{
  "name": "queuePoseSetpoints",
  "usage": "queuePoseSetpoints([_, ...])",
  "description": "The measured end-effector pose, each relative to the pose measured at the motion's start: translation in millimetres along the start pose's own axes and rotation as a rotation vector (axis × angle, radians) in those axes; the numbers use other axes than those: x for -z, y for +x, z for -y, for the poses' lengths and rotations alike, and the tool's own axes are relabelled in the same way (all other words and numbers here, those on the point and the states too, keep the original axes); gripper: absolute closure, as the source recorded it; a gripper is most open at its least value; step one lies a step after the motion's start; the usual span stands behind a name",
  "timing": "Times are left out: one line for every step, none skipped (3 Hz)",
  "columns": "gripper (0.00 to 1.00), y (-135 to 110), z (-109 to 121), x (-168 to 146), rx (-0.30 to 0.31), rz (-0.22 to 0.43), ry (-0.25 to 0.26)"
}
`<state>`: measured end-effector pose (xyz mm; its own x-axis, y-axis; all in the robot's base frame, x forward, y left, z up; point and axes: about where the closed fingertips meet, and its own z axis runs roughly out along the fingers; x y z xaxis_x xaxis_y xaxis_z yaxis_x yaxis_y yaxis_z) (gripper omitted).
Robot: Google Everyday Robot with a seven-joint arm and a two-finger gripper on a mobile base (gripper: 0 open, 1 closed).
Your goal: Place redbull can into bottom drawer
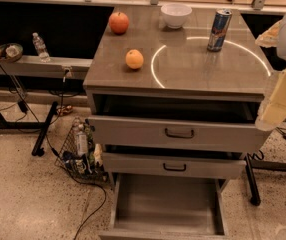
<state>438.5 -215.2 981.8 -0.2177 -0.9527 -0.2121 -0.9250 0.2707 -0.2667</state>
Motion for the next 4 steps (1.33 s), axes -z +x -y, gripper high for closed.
queuePoseSetpoints([0.0,0.0,0.0,0.0,0.0,0.0,0.0])
queuePoseSetpoints([0.0,7.6,29.0,-12.6,0.002,0.037,0.016])
queuePoseSetpoints([0.0,23.3,104.1,-42.7,-0.009,0.146,0.078])
queuePoseSetpoints([0.0,43.2,171.6,-69.3,-0.048,0.245,0.16])
